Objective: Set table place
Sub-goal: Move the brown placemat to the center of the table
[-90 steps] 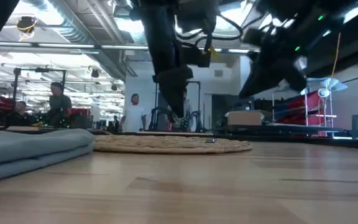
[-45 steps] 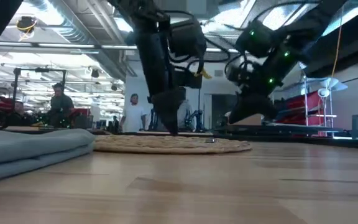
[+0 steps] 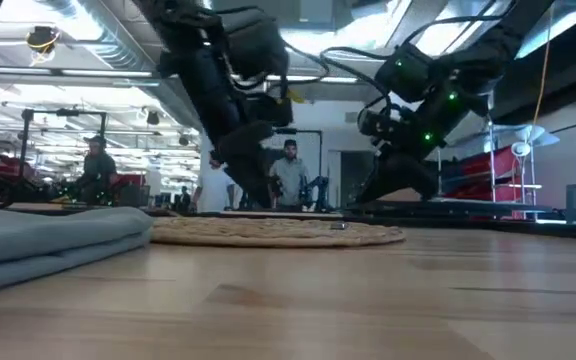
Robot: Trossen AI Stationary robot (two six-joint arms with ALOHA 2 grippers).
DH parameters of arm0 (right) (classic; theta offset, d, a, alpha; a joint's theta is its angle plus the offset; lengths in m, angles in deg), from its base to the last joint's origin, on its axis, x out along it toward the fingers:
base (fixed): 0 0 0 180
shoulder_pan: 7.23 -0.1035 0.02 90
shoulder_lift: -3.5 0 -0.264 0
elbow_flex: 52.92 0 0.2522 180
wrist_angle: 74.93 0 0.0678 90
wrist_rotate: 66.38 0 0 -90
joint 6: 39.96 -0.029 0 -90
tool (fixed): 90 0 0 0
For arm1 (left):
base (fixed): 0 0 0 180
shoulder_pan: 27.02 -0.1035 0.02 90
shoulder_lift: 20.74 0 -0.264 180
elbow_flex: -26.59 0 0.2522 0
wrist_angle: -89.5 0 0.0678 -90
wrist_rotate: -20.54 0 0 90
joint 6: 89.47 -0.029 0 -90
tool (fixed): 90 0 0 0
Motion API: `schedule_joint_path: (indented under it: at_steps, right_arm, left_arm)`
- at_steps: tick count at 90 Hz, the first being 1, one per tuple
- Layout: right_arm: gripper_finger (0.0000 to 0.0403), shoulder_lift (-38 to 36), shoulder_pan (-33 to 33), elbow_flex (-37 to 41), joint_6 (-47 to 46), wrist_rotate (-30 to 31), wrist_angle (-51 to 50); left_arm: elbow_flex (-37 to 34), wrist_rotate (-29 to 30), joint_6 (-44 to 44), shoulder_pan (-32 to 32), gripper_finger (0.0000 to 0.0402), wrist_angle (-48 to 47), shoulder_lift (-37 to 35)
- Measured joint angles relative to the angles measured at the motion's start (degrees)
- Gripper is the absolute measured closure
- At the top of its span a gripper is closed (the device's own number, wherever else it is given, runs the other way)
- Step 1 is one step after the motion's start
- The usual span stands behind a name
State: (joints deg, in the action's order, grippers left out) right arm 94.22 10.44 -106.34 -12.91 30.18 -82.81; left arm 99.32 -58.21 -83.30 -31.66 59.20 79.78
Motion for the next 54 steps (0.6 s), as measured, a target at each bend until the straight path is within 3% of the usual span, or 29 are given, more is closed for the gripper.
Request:
schedule_joint_path:
  at_steps: [21,30,54]
  right_arm:
    - [0.0403,1.08,0.49,0.0,0.36,-0.04,0.43]
    - [0.0403,1.79,1.26,0.0,0.32,0.32,0.39]
    - [0.0403,5.41,2.34,-0.04,-0.08,-1.62,4.03]
  left_arm:
    - [-6.19,0.03,2.94,-1.13,0.0402,1.65,-2.15]
    - [-8.01,0.02,3.09,-1.11,0.0402,6.6,-2.15]
    - [-8.66,-0.64,2.89,-1.1,0.0402,8.48,-2.15]
